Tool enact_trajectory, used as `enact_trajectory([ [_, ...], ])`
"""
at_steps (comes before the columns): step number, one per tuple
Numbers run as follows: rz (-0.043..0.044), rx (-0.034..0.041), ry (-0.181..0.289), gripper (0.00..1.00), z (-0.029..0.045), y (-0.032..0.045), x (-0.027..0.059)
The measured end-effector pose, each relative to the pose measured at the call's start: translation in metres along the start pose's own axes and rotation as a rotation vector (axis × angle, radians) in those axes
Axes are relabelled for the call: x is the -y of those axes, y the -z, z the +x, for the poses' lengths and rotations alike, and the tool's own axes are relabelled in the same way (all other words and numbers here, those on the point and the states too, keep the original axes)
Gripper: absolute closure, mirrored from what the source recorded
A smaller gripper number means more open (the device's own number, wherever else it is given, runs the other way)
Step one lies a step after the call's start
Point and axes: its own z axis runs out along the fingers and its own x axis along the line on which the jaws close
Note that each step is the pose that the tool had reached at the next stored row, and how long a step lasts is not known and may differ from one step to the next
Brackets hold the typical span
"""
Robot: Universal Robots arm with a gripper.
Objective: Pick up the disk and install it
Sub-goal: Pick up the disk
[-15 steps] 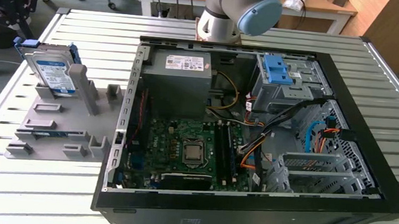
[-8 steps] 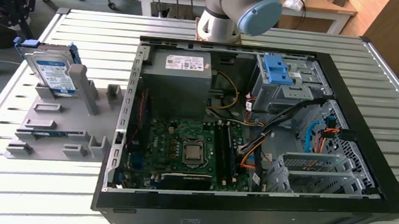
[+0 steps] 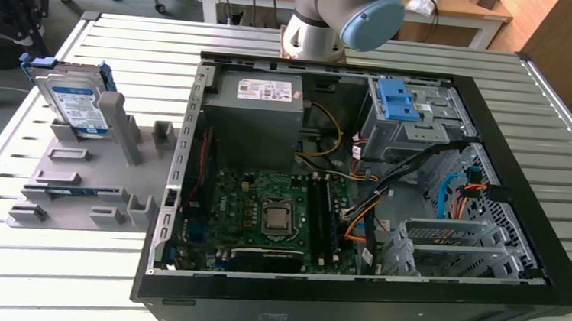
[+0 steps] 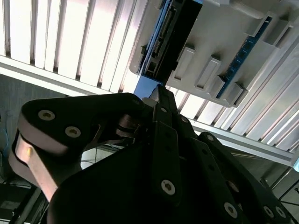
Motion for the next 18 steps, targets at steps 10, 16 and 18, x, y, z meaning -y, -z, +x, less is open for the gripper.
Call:
enact_trajectory([
  [10, 0.0000, -0.0002, 0.002, 0.65, 0.0000, -0.0002, 0.0000],
  [16, 0.0016, 0.0006, 0.010, 0.42, 0.0004, -0.0066, -0.0021],
  [18, 0.0024, 0.0004, 0.021, 0.35, 0.0006, -0.0103, -0.0027],
])
